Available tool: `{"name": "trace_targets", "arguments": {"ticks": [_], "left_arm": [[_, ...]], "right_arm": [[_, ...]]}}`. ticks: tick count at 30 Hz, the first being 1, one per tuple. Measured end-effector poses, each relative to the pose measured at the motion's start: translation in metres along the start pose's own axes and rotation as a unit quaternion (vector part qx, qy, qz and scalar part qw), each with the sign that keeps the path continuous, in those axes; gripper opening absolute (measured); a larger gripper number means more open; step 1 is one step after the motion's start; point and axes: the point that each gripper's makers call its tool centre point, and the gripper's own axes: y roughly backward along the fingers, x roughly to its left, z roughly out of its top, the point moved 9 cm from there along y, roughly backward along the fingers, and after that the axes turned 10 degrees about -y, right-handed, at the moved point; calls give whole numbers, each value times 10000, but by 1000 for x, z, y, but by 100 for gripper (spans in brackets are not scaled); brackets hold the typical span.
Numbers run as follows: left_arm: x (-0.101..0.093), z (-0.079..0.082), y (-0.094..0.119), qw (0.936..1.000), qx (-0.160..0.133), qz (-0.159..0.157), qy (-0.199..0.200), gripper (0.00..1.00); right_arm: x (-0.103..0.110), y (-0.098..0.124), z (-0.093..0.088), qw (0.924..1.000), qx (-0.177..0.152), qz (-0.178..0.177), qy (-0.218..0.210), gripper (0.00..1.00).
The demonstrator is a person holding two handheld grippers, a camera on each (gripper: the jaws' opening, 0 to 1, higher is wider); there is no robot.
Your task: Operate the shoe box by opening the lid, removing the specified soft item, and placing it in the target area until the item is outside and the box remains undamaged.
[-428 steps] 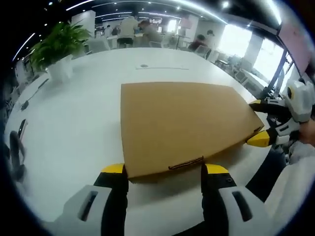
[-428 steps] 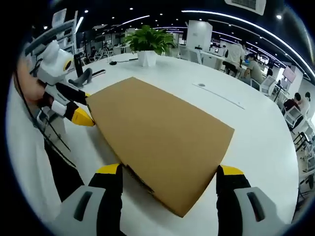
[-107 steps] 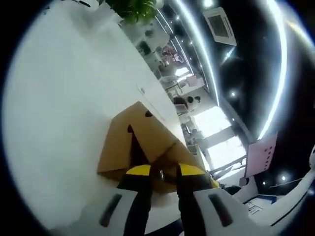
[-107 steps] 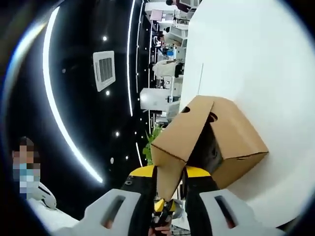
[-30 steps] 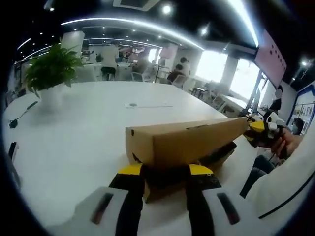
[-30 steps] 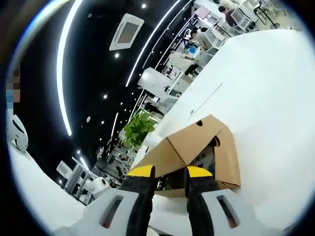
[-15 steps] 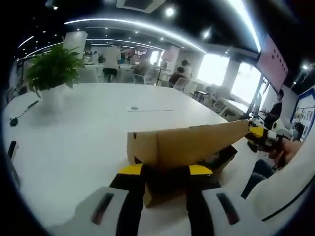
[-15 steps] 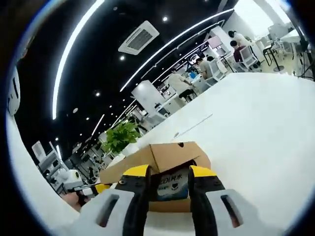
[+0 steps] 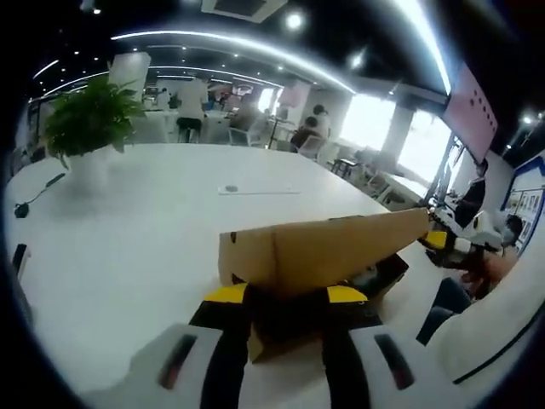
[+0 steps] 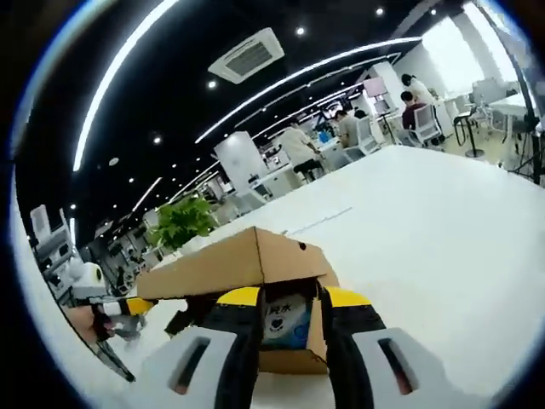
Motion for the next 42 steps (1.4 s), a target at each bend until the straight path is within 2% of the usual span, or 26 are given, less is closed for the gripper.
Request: {"name": "trace_targets", "arguments": {"ticks": [2,3,5,6,7,9,11,12,13,14,15,17,21,23,26,35,36,37,39,42], "left_arm": [[0,2,-1,10000,14,9,14,32],[0,3,-1,10000,19,8,19,33],[1,4,-1,10000,22,-10,22,33],[1,5,-1,10000,26,-21,33,33],[1,5,-1,10000,19,-20,13,33],[1,6,-2,10000,35,-48,-27,34],[1,4,-2,10000,70,-65,-11,34],[1,4,-3,9999,42,-100,13,35],[1,5,-3,9999,19,-110,-19,35],[1,6,-4,9999,31,-105,-51,35],[1,6,-4,9999,46,-110,-59,35],[1,5,-5,9999,78,-148,-25,36],[-1,7,-6,9997,72,-227,-45,38],[1,6,-8,9996,124,-256,19,38],[1,6,-8,9994,121,-309,-44,37],[-2,7,-15,9974,241,-593,-325,40],[-3,7,-16,9972,245,-615,-352,40],[-3,6,-17,9969,263,-650,-356,40],[-4,3,-20,9957,351,-750,-406,41],[-5,1,-21,9950,414,-758,-493,41]], "right_arm": [[4,-3,-6,9999,157,19,-12,26],[5,-4,-6,9996,122,-82,252,25],[10,-6,-6,9986,143,13,516,26],[10,-6,-5,9975,163,-71,684,27],[13,-8,-4,9950,134,-48,985,28],[15,-11,-1,9905,-9,-121,1370,37],[18,-15,2,9889,-225,-94,1463,47],[19,-15,3,9869,-223,-189,1589,44],[20,-17,4,9849,-181,-192,1708,37],[19,-20,6,9803,-155,-351,1936,30],[19,-21,5,9799,-114,-438,1945,28],[21,-25,4,9794,-136,-370,1982,28],[23,-33,7,9722,-173,-441,2292,30],[22,-36,9,9651,-103,-579,2552,25],[24,-39,12,9721,-155,-533,2280,21],[28,-49,23,9702,-243,-589,2337,21],[29,-50,24,9692,-262,-604,2374,22],[28,-52,25,9647,-278,-658,2535,24],[30,-57,24,9671,-217,-585,2465,27],[34,-61,25,9667,-294,-510,2490,21]]}}
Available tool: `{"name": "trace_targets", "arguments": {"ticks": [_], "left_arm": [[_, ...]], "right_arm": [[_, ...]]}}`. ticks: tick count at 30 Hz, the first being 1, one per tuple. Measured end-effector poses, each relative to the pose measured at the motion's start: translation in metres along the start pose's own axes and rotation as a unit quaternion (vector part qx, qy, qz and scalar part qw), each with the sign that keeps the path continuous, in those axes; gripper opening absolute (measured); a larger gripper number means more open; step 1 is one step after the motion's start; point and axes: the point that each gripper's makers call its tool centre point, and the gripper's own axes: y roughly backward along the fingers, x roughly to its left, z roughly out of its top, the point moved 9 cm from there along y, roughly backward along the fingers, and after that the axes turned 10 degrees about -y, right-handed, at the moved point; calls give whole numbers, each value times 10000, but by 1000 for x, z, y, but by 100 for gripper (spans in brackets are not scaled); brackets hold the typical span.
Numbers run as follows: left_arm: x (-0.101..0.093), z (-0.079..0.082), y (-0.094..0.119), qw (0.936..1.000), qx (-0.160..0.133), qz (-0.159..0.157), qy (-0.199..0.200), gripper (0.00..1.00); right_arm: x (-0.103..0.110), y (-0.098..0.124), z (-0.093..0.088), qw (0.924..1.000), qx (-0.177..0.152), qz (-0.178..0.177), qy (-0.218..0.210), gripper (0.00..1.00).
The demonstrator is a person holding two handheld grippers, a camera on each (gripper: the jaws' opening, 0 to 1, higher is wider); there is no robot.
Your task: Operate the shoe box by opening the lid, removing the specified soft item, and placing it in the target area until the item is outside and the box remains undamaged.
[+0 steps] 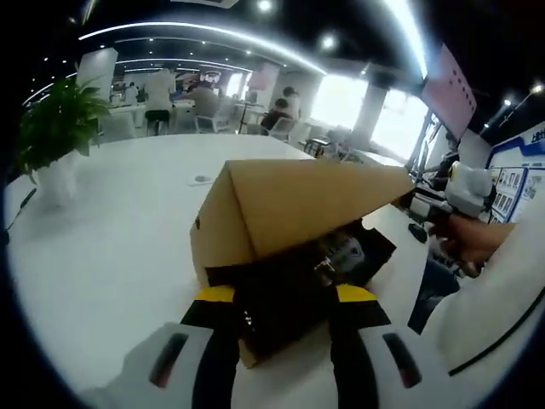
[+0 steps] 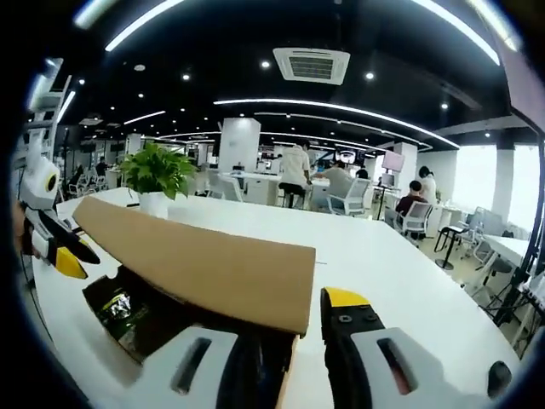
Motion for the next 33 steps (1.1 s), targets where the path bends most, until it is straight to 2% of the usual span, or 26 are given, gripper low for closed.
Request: {"name": "trace_targets", "arguments": {"ticks": [1,5,8,13,14,15,16,17,19,20,22,24,26,27,28,29,30,32,33], "left_arm": [[1,-1,-1,10000,-3,-16,13,41],[4,-4,-3,9999,80,-64,-42,44],[5,-4,-5,9992,152,-60,-361,44],[0,-3,-8,9969,181,-374,-663,46],[-1,-4,-9,9966,241,-409,-679,43],[-4,-7,-9,9944,504,-648,-661,39],[-3,-7,-9,9937,584,-658,-701,37],[-1,-9,-12,9932,675,-566,-762,39],[-1,-10,-14,9920,677,-553,-910,44],[-1,-10,-15,9911,635,-571,-1020,42],[-2,-10,-15,9884,695,-613,-1203,41],[-1,-13,-17,9823,866,-680,-1516,41],[1,-19,-20,9780,1077,-753,-1618,41],[1,-23,-20,9767,1215,-780,-1588,37],[2,-18,-24,9761,904,-819,-1796,33],[2,-21,-21,9764,1093,-773,-1696,33],[0,-21,-21,9744,1165,-874,-1715,33],[-1,-18,-26,9684,1322,-899,-1915,33],[0,-18,-29,9605,1389,-930,-2224,33]], "right_arm": [[0,-1,1,10000,-11,-24,87,19],[1,-1,4,10000,-11,-17,-23,18],[0,-4,4,9999,84,-102,71,16],[-2,-9,10,9998,132,-133,107,13],[-3,-10,11,9998,143,-118,71,13],[-3,-11,12,9998,152,-113,8,13],[-3,-12,12,9998,155,-109,-39,13],[-3,-14,14,9998,172,-99,-91,13],[-4,-16,16,9996,205,-84,-160,12],[-5,-17,17,9996,216,-79,-151,12],[-5,-19,19,9992,258,-87,-303,11],[-6,-20,22,9990,280,-89,-332,11],[-7,-22,23,9987,330,-103,-374,10],[-7,-23,24,9987,338,-104,-367,10],[-7,-24,24,9987,341,-128,-348,9],[-7,-25,25,9988,352,-131,-306,9],[-7,-27,26,9988,370,-128,-302,9],[-7,-29,29,9987,406,-127,-288,9],[-8,-30,29,9986,414,-128,-293,9]]}}
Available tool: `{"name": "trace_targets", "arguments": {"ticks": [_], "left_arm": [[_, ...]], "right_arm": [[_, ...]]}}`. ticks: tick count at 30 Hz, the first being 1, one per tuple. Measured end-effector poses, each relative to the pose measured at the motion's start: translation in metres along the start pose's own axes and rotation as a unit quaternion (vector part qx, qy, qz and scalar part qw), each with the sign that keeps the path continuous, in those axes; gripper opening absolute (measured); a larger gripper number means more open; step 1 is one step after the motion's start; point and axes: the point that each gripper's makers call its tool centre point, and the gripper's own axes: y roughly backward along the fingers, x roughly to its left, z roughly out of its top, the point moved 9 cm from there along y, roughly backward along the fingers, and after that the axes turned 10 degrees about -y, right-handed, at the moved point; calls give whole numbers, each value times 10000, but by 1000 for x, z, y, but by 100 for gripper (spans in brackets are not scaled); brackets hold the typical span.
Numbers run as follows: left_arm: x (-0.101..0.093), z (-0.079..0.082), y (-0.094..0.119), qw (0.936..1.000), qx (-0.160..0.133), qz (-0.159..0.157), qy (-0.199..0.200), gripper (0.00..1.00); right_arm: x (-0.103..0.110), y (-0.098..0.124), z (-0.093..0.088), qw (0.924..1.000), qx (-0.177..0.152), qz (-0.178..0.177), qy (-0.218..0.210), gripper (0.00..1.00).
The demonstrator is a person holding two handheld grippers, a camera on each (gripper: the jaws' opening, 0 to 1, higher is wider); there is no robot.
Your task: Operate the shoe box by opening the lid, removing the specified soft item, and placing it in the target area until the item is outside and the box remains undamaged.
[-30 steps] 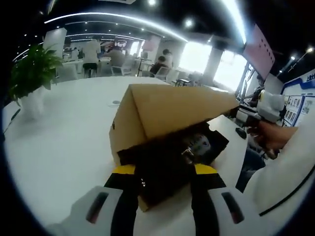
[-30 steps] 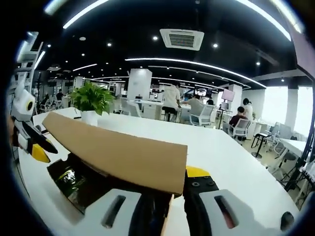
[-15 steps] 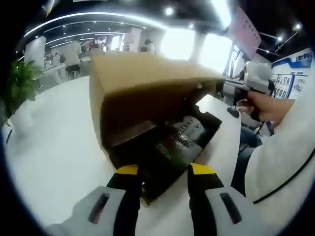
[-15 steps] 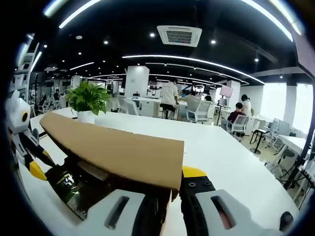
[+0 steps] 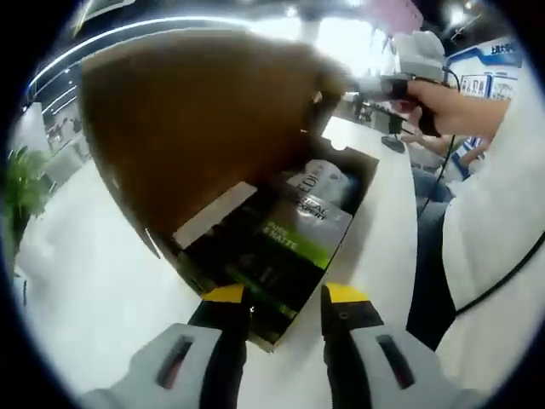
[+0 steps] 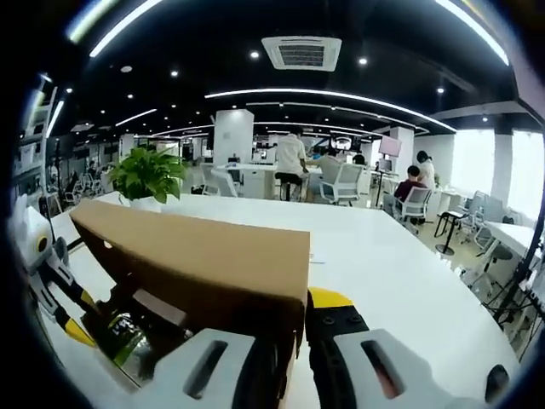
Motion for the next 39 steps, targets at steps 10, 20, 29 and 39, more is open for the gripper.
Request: {"name": "trace_targets", "arguments": {"ticks": [10,20,29,39], "left_arm": [[-7,-2,-6,9901,554,-126,-1285,28],[-11,-4,-10,9850,698,-216,-1564,14],[-8,-5,-13,9829,661,-499,-1644,8],[-22,-5,-12,9732,840,-192,-2131,12]], "right_arm": [[-7,-1,5,9999,35,113,-18,2],[-9,-5,6,9990,66,140,-420,1],[-9,-18,23,9963,813,142,220,1],[-6,-20,18,9981,620,-34,56,0]]}}
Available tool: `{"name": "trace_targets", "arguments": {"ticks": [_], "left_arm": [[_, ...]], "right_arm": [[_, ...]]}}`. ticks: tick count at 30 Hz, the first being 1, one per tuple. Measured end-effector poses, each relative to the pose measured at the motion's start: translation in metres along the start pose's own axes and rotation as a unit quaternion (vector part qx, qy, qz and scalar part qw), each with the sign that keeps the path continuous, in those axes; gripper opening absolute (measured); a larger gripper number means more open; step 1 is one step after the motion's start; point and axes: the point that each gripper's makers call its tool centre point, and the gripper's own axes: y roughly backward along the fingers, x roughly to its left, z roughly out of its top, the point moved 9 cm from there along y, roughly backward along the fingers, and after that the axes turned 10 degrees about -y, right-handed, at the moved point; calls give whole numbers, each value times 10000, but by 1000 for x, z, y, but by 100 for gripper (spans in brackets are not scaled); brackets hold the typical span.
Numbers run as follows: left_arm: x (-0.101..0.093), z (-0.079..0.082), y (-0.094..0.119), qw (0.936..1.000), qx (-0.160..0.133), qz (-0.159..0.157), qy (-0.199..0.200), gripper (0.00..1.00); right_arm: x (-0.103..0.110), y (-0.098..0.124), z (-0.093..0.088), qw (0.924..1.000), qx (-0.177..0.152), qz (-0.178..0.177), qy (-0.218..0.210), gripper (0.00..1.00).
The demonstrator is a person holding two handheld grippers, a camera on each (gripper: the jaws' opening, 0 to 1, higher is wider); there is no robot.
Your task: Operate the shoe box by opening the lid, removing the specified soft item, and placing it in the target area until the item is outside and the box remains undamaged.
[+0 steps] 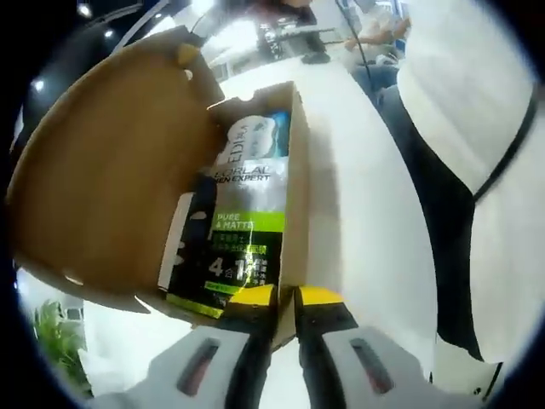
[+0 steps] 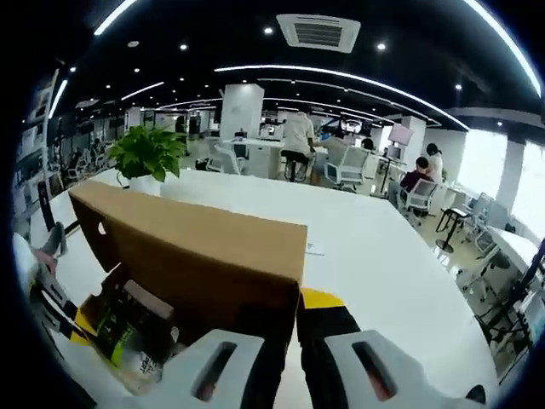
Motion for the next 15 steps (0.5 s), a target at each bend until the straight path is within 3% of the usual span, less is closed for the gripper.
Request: {"name": "trace_targets", "arguments": {"ticks": [2,4,8,9,15], "left_arm": [[2,1,-1,9996,1,-118,244,13],[5,-1,-1,9998,2,-96,184,12],[6,-5,-5,9993,-159,-260,212,8],[7,-5,-5,9992,-169,-278,228,7],[6,-6,-6,9987,-259,-446,21,5]], "right_arm": [[-2,-1,1,9999,54,41,84,0],[-1,-3,-1,9996,225,53,169,0],[-3,-3,0,9997,177,76,147,0],[-2,-4,-1,9998,133,69,-165,0],[-3,-7,-3,9999,-82,46,-82,0]]}}
